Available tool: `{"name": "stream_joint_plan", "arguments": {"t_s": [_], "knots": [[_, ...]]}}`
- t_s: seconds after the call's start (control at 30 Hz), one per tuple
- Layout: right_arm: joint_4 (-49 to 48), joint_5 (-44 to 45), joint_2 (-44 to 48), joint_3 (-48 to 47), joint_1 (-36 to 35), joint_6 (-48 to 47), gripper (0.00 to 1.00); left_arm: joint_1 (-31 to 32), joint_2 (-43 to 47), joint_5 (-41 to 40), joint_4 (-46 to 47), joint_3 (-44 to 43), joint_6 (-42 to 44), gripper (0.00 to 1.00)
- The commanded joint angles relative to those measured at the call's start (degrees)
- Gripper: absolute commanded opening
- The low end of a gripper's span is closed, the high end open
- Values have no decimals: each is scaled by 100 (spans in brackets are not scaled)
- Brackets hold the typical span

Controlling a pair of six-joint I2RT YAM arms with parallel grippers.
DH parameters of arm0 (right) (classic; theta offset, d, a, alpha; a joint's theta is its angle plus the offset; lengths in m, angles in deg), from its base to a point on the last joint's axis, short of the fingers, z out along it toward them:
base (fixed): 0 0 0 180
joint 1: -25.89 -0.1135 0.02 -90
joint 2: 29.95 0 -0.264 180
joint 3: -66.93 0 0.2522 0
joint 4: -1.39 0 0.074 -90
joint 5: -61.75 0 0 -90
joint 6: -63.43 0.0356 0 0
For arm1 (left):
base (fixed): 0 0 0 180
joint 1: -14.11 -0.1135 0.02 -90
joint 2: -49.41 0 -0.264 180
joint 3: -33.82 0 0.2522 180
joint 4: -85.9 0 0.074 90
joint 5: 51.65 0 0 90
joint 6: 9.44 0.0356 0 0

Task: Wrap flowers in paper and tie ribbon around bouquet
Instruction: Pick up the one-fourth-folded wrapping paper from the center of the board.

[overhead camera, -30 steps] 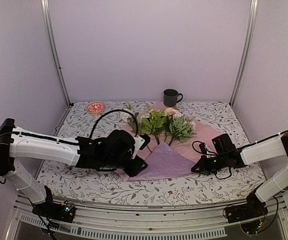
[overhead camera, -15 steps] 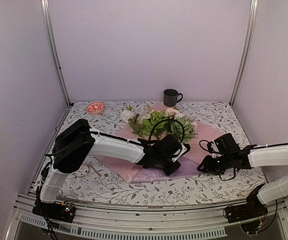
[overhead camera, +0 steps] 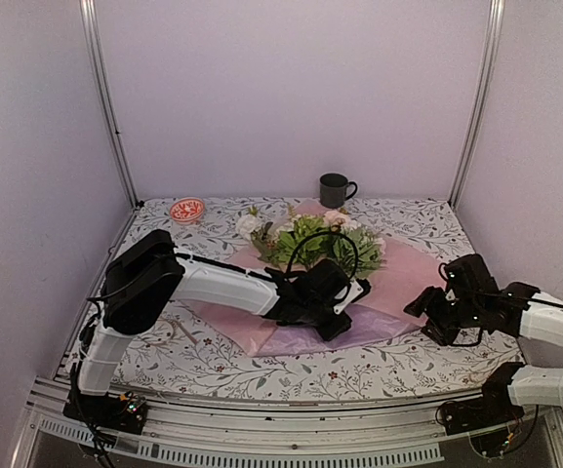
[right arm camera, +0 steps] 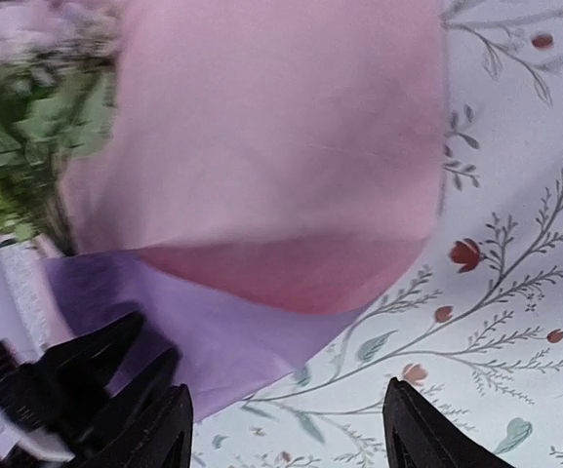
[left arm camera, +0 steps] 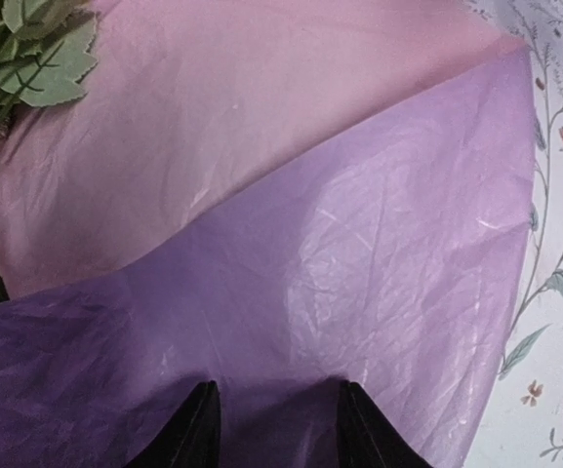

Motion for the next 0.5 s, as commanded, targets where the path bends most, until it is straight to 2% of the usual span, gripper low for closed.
{"name": "stream_joint_plan", "arguments": {"t_s": [0.0,0.07,0.33,0.4,0.47], "knots": [[-29,4,-1635,-375,-57,771,68,-25,-288,373,-530,132,134,42],[-63,-71,-2080,-412,-73,770,64,-58,-311,397,-533,129,156,42],[-113,80,-2639,-433,-73,1226,44,-96,-275,472,-540,169,324,42],[-56,132,-2838,-551,-103,1207,31,-118,-245,498,-498,258,356,42],[72,276,-2937,-680,-135,1196,10,-157,-225,581,-459,344,374,42]]}}
